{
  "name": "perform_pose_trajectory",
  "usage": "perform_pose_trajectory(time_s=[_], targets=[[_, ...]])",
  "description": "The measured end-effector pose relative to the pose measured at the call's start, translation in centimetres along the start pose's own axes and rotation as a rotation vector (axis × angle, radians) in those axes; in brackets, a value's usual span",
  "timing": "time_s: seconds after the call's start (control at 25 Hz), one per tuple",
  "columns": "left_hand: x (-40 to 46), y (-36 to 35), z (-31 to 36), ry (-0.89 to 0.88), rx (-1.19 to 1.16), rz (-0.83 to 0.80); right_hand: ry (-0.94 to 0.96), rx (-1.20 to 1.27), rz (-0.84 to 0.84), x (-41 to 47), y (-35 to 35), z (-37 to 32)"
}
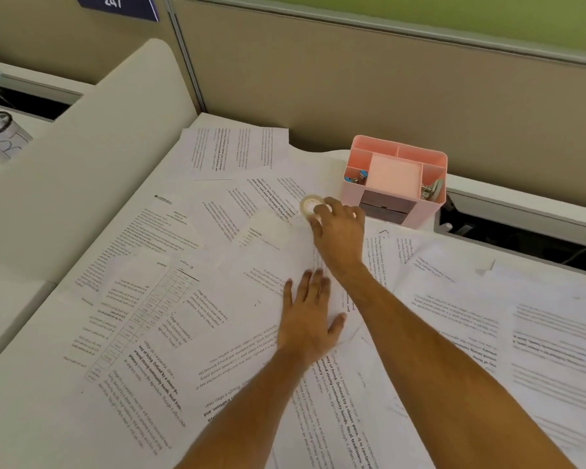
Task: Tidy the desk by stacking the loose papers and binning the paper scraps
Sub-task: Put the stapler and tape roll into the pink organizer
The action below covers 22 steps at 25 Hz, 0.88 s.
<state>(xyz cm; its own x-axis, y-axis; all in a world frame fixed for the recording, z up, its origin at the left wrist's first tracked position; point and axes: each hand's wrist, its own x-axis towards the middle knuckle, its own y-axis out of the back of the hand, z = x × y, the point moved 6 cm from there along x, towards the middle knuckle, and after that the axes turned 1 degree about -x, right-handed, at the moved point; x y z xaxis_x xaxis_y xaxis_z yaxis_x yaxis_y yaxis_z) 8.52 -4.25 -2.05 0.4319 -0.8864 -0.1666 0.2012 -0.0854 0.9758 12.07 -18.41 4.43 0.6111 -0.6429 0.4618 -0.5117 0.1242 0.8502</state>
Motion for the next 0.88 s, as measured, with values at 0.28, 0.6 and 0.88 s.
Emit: perform_pose_trajectory(time_s=[0.28,0.6,0.88], targets=[[0.2,-0.8,-0.2,-0.005,0.01,-0.003,-0.302,-0.114,0.054,4.0,5.5,9.4],[0.2,-1.1,-0.4,0.022,-0.019,-0.038,-0.394,-0.162,-0.094,5.3,5.6,11.9],[0.3,-1.3,-0.3,0.011,-0.034,0.0,-0.388,0.01,0.09,0.5,7.3,11.6]])
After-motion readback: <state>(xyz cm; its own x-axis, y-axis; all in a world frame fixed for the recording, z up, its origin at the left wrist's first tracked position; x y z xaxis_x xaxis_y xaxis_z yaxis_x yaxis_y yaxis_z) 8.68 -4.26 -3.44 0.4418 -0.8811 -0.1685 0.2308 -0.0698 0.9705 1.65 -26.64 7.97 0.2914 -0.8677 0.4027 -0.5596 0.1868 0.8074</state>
